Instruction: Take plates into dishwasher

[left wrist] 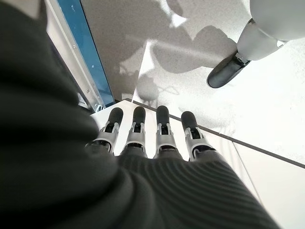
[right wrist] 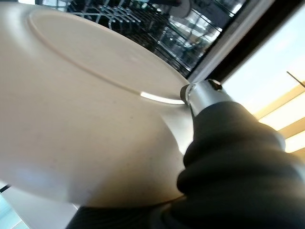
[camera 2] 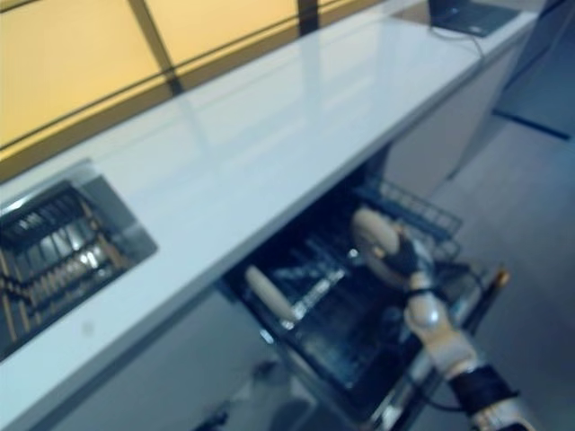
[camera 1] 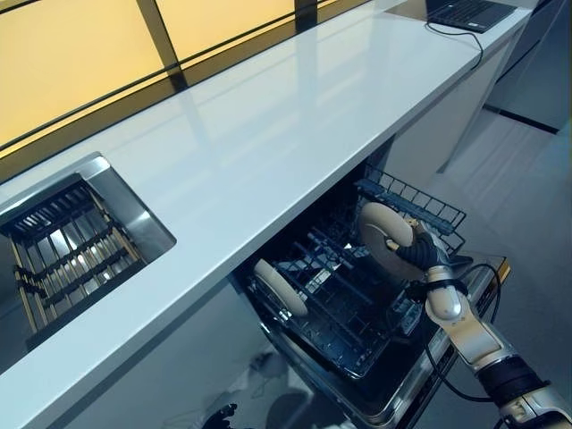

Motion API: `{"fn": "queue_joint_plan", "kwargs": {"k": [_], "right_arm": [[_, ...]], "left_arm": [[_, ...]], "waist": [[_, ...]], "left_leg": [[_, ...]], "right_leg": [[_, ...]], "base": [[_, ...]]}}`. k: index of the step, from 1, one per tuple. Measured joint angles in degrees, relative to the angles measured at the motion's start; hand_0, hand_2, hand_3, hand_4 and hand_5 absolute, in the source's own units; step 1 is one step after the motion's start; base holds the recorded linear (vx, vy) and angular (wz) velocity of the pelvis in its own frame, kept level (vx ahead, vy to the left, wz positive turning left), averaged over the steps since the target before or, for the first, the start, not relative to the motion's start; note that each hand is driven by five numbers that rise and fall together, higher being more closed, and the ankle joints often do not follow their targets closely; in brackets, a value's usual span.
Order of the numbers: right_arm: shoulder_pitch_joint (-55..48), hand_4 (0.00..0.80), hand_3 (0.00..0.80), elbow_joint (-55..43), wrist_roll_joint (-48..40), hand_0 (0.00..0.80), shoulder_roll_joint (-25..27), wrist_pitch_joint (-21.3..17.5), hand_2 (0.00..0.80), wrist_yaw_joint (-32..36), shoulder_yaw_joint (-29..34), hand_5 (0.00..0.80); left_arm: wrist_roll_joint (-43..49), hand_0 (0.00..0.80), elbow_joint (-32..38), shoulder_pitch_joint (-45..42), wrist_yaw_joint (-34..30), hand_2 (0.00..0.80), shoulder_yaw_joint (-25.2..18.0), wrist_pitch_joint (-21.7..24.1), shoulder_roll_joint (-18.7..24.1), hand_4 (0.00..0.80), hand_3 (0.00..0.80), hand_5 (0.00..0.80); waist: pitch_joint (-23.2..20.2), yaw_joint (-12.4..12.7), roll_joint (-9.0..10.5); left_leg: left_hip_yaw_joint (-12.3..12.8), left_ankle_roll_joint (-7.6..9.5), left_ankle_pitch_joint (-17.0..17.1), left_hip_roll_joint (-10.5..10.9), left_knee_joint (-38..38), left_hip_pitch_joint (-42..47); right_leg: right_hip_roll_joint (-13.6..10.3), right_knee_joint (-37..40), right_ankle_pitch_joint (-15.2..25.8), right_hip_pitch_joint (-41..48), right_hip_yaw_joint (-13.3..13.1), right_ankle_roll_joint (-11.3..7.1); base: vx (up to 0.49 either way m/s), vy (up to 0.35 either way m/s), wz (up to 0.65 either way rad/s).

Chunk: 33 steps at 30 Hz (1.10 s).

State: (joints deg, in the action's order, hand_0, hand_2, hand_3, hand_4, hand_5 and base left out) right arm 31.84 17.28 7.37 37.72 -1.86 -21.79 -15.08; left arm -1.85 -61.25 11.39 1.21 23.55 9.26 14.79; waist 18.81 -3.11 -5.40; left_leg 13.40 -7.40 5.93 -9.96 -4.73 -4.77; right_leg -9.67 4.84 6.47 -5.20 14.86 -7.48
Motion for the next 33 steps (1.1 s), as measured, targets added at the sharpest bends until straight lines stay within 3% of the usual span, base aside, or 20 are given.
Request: {"fn": "queue_joint_plan", "kwargs": {"k": [33], "right_arm": [[8.0, 0.8, 0.8, 10.5, 7.9, 0.8, 6.1, 6.0, 0.8, 2.5, -6.2, 0.8]], "left_arm": [[0.0, 0.0, 1.5, 2.4, -1.3, 0.0, 0.0, -0.2, 4.2, 0.0, 0.0, 0.0]], "waist": [[2.3, 2.7, 1.17]], "left_leg": [[-2.8, -0.43, 0.7, 0.1, 0.0, -2.0]], "right_leg": [[-0.1, 0.0, 0.0, 0.0, 2.8, 0.0]], "base": [[0.001, -0.003, 0.03]]}}
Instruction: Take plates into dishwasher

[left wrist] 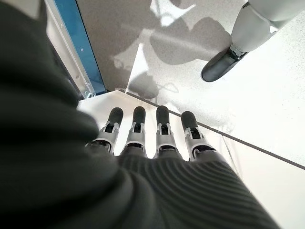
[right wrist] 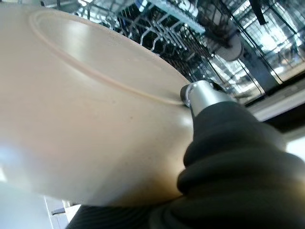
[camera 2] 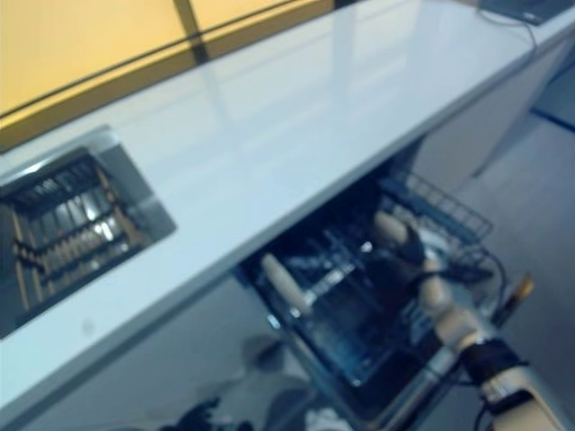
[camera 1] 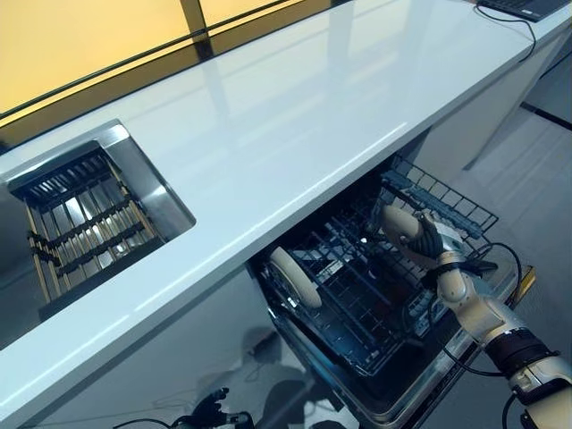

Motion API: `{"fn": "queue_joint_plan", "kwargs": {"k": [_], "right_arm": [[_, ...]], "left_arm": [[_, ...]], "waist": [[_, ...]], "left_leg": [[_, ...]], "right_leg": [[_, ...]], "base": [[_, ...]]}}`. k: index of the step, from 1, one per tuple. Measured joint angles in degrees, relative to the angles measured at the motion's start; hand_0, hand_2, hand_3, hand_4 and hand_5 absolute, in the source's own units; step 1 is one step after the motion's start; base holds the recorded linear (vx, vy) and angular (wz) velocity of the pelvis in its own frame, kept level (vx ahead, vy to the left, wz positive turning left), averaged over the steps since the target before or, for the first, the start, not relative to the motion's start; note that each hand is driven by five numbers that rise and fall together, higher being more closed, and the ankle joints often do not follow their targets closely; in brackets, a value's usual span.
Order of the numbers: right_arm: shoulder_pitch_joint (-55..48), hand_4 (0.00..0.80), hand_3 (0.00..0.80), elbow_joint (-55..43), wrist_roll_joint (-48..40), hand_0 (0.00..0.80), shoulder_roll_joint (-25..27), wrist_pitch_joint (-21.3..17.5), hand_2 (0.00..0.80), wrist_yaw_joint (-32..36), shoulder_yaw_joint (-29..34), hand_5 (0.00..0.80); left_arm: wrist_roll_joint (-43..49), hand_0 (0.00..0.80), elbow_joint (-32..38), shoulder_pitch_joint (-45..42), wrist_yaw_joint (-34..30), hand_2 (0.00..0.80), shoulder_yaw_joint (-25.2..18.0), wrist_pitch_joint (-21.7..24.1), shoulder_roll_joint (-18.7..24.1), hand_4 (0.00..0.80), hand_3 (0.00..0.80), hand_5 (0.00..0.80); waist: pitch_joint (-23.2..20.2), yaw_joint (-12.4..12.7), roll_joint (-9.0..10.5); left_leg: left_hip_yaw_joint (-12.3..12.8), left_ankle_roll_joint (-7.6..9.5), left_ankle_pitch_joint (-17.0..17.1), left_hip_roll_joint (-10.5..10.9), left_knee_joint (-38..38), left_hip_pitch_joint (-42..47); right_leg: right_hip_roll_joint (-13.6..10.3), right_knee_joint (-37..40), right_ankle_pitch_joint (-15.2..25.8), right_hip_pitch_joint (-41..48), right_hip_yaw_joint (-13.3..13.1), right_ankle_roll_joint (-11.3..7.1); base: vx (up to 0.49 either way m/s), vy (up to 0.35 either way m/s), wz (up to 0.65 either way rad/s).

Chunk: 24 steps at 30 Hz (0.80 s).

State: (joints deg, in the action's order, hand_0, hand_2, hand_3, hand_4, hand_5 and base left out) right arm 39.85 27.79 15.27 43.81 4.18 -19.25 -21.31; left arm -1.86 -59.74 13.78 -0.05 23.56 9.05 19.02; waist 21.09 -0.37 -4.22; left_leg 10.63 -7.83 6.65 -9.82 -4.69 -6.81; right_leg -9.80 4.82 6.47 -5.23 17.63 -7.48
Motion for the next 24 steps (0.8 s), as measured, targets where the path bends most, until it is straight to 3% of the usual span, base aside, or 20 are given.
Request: {"fn": "queue_joint_plan", "kwargs": {"k": [13, 24], "right_arm": [[1.7, 0.8, 0.8, -0.1, -2.1, 0.8, -1.8, 0.2, 0.8, 0.0, 0.0, 0.8], [1.7, 0.8, 0.8, -0.1, -6.5, 0.8, -5.1, 3.7, 0.8, 1.7, 0.1, 0.8]], "left_arm": [[0.0, 0.0, 0.6, 0.3, -0.1, 0.0, 0.0, -0.9, 0.1, 0.0, 0.0, 0.0], [0.0, 0.0, 0.7, 0.9, -0.1, 0.0, 0.0, -1.0, 0.0, 0.0, 0.0, 0.0]], "waist": [[1.2, 0.0, 0.03], [1.2, 0.0, 0.04]], "left_leg": [[0.0, 0.13, 0.1, 0.1, 0.0, 0.0], [0.0, 0.12, 0.2, 0.1, 0.0, 0.0]], "right_leg": [[-0.1, 0.0, 0.0, 0.1, 0.1, 0.0], [-0.1, -0.1, 0.0, 0.1, 0.2, 0.0]], "base": [[0.0, 0.0, 0.0], [0.0, 0.0, 0.0]]}}
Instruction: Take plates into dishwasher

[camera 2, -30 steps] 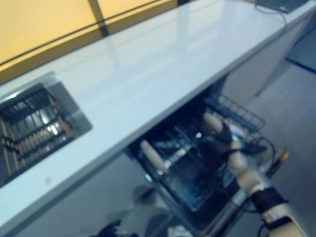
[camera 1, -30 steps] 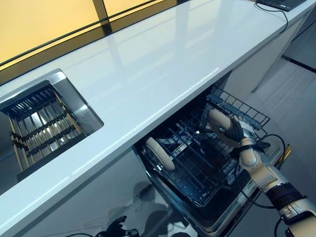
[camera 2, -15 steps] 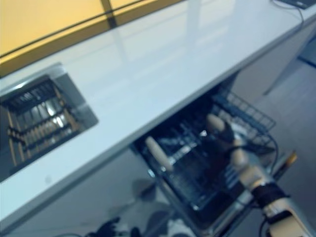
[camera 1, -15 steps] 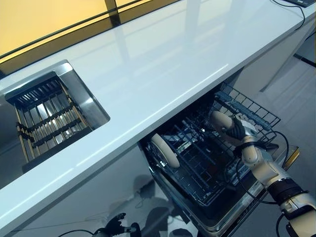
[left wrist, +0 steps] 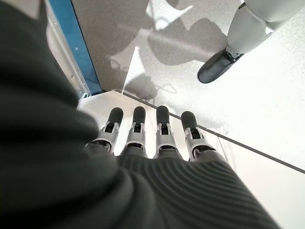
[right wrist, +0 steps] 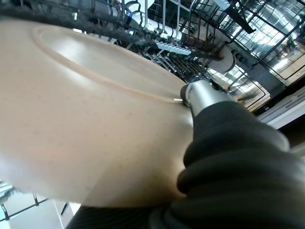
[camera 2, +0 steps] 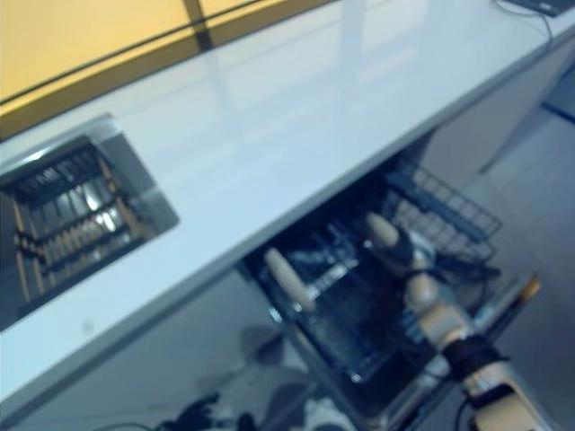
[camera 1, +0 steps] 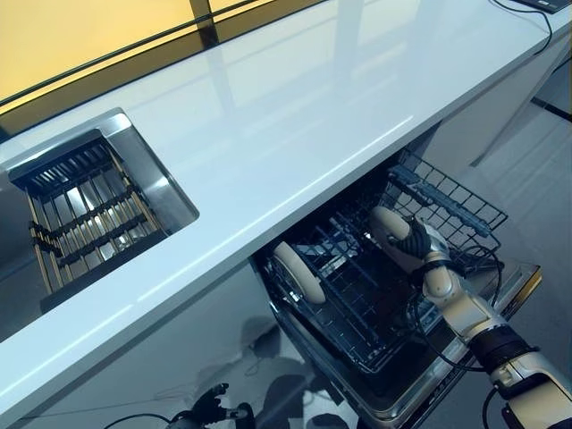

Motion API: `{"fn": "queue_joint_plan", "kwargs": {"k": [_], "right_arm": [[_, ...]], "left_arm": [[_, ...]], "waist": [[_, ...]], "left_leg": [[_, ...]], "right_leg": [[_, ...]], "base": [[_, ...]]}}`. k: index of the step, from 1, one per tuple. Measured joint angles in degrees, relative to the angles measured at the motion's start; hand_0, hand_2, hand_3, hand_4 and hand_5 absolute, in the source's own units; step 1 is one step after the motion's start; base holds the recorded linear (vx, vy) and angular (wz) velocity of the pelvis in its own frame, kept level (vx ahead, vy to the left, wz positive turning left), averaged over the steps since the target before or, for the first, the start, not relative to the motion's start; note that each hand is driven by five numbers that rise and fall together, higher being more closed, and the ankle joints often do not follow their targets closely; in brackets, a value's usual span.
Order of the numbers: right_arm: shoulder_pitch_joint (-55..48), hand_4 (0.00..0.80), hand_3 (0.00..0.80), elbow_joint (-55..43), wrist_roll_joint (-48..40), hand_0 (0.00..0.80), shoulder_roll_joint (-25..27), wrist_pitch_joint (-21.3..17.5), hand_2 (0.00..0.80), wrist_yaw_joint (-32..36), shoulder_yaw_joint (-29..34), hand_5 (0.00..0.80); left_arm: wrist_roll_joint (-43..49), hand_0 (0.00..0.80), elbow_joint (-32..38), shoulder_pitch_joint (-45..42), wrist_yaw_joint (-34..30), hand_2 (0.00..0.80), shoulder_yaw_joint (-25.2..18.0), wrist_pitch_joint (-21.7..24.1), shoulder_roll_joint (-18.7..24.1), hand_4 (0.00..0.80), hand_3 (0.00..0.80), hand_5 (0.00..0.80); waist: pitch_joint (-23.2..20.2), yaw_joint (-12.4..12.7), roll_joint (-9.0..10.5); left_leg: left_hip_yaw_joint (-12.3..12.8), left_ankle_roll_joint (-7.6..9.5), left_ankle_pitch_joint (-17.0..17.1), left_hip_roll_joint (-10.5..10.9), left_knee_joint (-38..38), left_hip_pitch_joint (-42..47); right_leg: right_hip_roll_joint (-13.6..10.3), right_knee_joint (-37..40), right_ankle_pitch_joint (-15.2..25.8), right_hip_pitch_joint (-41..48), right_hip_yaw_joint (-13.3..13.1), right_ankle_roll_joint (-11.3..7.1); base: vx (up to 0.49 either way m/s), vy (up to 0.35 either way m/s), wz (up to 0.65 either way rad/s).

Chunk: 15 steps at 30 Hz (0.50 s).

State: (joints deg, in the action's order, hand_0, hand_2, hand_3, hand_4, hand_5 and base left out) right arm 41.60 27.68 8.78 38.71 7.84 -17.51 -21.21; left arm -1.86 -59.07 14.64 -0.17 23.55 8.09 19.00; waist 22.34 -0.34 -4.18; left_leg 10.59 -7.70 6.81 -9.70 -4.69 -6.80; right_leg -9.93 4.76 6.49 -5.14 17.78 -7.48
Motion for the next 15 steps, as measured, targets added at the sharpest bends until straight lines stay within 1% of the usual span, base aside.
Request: {"fn": "queue_joint_plan", "kwargs": {"k": [6, 11, 15], "right_arm": [[1.5, 0.8, 0.8, 2.3, -0.5, 0.8, -1.0, 1.3, 0.8, 0.9, 0.0, 0.8], [1.7, 0.8, 0.8, 4.0, -0.5, 0.8, -1.5, 1.6, 0.8, 1.1, 0.0, 0.8], [2.3, 0.8, 0.8, 5.1, -0.4, 0.8, -1.9, 2.2, 0.8, 1.1, -0.1, 0.8]], "left_arm": [[0.0, 0.0, 0.0, 0.2, 0.0, 0.0, 0.0, 0.0, 0.0, 0.0, 0.0, 0.0], [-0.1, 0.0, 0.0, 0.5, 0.0, 0.0, 0.1, 0.0, 0.0, 0.0, 0.0, 0.0], [-0.1, 0.0, 0.0, 0.4, 0.0, 0.0, 0.1, 0.0, 0.0, 0.0, 0.0, 0.0]], "waist": [[0.0, 0.4, 0.0], [0.0, 1.2, -0.01], [0.0, 1.3, -0.02]], "left_leg": [[0.0, 0.01, 0.0, 0.0, 0.1, 0.0], [-0.1, 0.02, 0.0, 0.1, 0.1, 0.0], [-0.3, 0.03, 0.0, 0.2, 0.1, 0.0]], "right_leg": [[-0.1, -0.1, 0.0, 0.0, 0.0, 0.0], [-0.1, -0.2, 0.0, 0.0, 0.0, 0.0], [-0.2, -0.2, 0.0, 0.0, 0.1, -0.03]], "base": [[0.0, 0.0, 0.0], [0.0, 0.0, 0.0], [0.0, 0.0, 0.0]]}}
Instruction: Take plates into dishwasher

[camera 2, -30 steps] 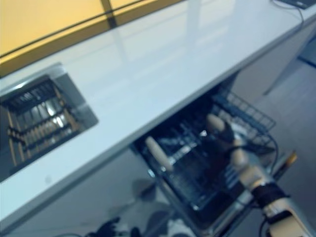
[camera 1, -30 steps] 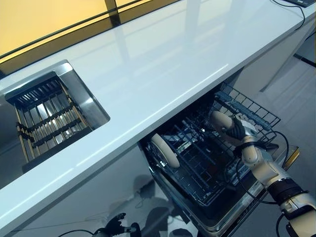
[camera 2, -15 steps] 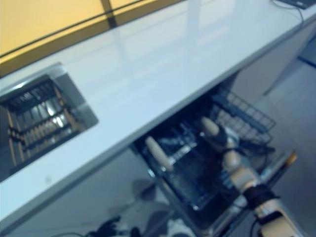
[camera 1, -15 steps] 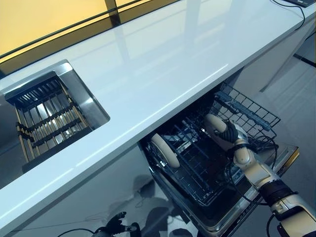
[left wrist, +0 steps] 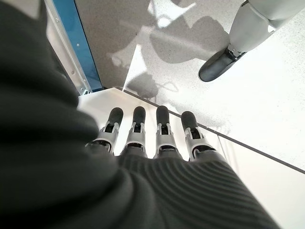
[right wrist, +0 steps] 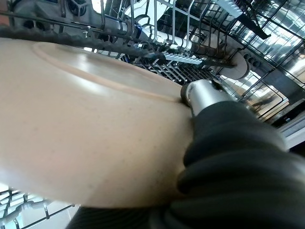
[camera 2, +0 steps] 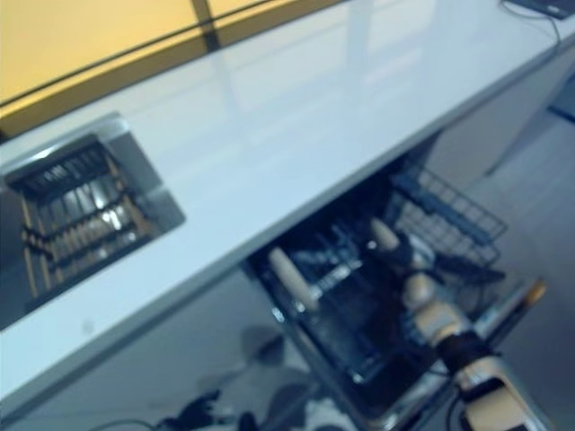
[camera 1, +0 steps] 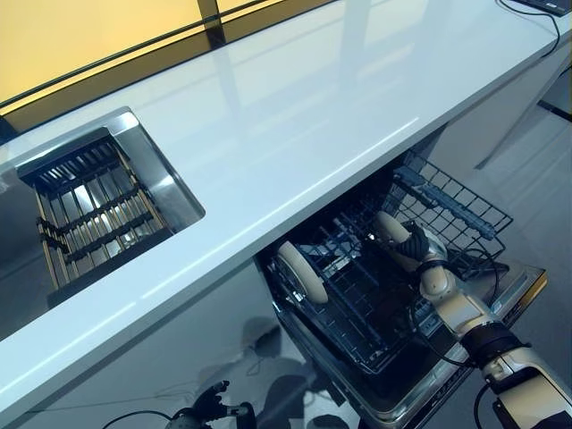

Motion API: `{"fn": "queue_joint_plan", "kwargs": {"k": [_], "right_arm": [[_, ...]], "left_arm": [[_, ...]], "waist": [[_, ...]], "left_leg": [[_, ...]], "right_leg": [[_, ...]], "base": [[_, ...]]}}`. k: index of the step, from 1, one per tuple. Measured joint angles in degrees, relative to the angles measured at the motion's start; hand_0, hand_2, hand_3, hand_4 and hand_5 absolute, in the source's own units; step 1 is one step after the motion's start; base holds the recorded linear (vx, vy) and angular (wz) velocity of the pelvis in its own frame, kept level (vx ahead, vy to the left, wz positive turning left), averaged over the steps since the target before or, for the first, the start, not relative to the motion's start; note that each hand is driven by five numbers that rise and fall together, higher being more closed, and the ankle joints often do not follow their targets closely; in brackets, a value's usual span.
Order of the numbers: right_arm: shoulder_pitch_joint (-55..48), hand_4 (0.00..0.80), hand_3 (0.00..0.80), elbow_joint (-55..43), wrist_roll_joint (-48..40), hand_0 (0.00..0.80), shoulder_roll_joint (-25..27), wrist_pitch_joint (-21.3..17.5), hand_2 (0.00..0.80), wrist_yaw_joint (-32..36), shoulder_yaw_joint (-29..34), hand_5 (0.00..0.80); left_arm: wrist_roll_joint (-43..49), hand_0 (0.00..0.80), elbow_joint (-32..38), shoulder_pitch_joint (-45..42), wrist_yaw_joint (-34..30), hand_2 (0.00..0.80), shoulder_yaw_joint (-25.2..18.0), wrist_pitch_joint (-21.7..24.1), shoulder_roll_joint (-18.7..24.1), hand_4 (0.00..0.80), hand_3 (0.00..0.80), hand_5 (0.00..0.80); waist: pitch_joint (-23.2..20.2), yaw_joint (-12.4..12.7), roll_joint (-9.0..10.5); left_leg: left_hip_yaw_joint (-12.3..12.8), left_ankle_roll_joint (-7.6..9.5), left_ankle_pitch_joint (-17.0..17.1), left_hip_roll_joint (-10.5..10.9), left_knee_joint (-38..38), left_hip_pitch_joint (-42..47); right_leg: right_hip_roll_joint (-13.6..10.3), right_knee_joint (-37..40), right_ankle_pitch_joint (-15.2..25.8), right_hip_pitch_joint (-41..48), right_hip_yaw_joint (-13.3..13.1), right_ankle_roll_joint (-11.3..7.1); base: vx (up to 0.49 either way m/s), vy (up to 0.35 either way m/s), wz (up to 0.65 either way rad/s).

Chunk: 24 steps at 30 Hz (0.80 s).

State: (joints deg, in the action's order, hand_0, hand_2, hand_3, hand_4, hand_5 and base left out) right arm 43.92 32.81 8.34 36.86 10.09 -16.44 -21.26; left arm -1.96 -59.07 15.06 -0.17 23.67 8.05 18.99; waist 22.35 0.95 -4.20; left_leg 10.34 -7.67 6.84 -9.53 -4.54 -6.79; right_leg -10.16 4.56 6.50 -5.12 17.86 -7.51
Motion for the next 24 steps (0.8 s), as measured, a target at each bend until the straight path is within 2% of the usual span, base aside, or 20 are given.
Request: {"fn": "queue_joint_plan", "kwargs": {"k": [9, 17, 24], "right_arm": [[1.9, 0.8, 0.8, 2.1, 0.6, 0.8, 0.1, 0.6, 0.8, 0.1, -1.9, 0.8], [4.7, 0.8, 0.8, 6.3, 0.6, 0.8, 0.1, 1.5, 0.8, 1.1, -1.9, 0.8], [5.9, 0.8, 0.8, 8.2, 1.2, 0.8, 0.9, 1.5, 0.8, 1.6, -1.9, 0.8]], "left_arm": [[0.0, 0.0, 0.1, 0.0, 0.0, 0.0, 1.0, 0.0, 0.0, 0.0, 0.0, 0.0], [0.0, 0.0, 0.8, 0.3, -0.1, 0.0, 1.1, 0.0, 0.0, 0.0, 0.0, 0.0], [-0.1, 0.0, 1.6, 0.3, -0.1, 0.0, 1.1, 0.0, 0.1, 0.0, 0.0, 0.0]], "waist": [[0.5, 0.0, -0.97], [0.6, 0.1, -1.08], [0.9, 1.6, -1.76]], "left_leg": [[-0.2, 0.02, 0.0, 0.0, 0.0, -0.3], [-1.0, 0.0, 0.1, 0.1, 0.2, -0.9], [-1.2, -0.09, 0.4, 0.1, 0.3, -1.0]], "right_leg": [[0.0, 0.0, 0.0, -0.2, 0.1, 0.0], [-0.1, 0.0, 0.0, -0.3, 0.7, -0.01], [-0.1, -0.3, 0.0, -0.3, 0.9, -0.01]], "base": [[0.0, 0.0, 0.0], [-0.001, 0.007, 0.03], [0.0, 0.0, 0.0]]}}
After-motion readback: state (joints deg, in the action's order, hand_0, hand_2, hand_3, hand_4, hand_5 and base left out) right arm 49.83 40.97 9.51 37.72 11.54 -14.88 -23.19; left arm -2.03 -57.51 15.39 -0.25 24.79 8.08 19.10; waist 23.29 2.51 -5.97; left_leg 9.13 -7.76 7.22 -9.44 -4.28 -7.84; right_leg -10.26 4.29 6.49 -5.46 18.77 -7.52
